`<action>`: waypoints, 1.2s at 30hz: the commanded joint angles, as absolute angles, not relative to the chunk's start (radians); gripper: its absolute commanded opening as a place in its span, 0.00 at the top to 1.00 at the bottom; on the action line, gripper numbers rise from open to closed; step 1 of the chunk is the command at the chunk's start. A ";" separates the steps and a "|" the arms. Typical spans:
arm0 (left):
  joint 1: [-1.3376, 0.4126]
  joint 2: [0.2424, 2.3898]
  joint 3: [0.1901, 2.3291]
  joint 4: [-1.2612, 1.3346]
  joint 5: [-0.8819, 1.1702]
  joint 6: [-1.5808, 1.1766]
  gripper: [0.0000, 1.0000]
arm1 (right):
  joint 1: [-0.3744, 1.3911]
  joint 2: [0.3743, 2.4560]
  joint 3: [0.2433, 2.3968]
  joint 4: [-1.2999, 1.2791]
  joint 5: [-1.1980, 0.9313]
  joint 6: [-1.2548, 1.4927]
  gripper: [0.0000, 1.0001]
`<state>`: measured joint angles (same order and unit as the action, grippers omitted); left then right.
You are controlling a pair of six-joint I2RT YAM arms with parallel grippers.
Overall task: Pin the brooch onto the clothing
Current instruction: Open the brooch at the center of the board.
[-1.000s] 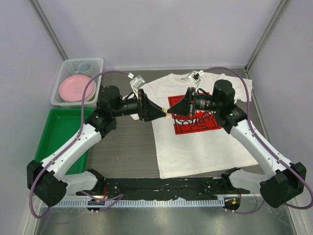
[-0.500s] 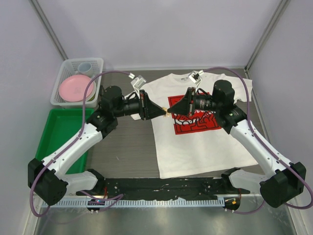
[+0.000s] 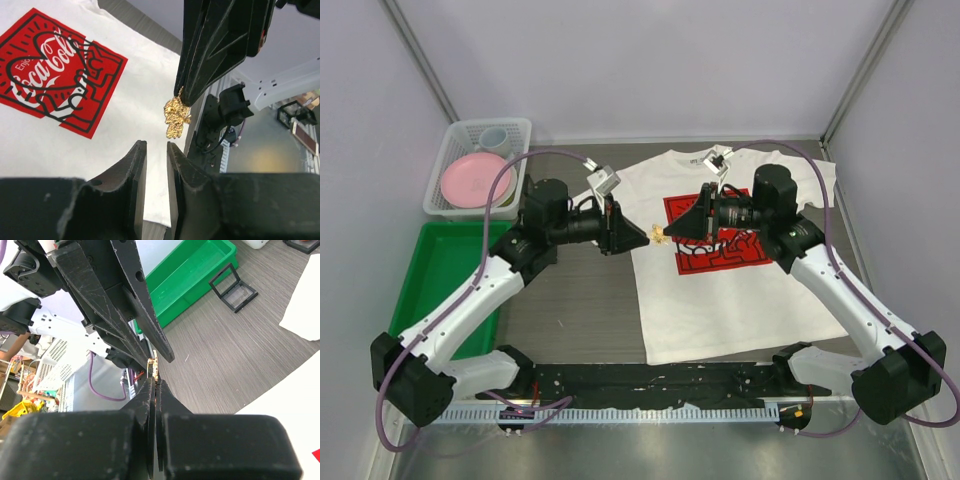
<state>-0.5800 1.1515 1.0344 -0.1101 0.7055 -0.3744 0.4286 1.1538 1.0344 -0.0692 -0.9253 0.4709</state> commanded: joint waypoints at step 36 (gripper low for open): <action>-0.592 1.193 1.054 0.045 0.663 -0.563 0.61 | 0.443 1.143 1.075 -0.017 -0.963 0.476 0.99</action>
